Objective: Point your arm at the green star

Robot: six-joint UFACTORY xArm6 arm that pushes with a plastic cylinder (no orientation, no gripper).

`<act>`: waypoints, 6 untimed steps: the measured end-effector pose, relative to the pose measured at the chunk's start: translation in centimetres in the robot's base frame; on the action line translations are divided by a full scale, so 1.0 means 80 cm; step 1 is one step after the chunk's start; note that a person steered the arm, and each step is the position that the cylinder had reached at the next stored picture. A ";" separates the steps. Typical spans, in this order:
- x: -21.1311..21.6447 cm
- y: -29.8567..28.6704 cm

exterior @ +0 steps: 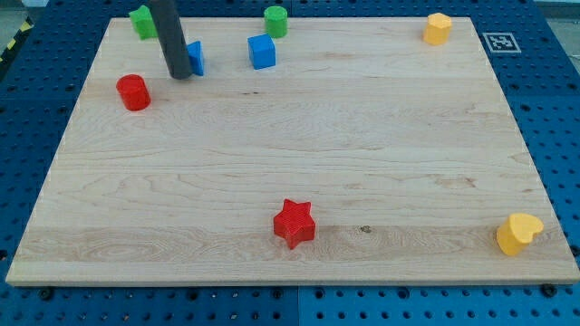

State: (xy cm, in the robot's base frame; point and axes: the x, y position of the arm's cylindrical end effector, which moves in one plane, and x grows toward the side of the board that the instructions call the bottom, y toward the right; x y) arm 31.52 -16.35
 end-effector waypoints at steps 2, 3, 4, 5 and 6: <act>-0.043 0.003; -0.050 -0.008; -0.050 -0.065; -0.073 -0.131; -0.149 -0.166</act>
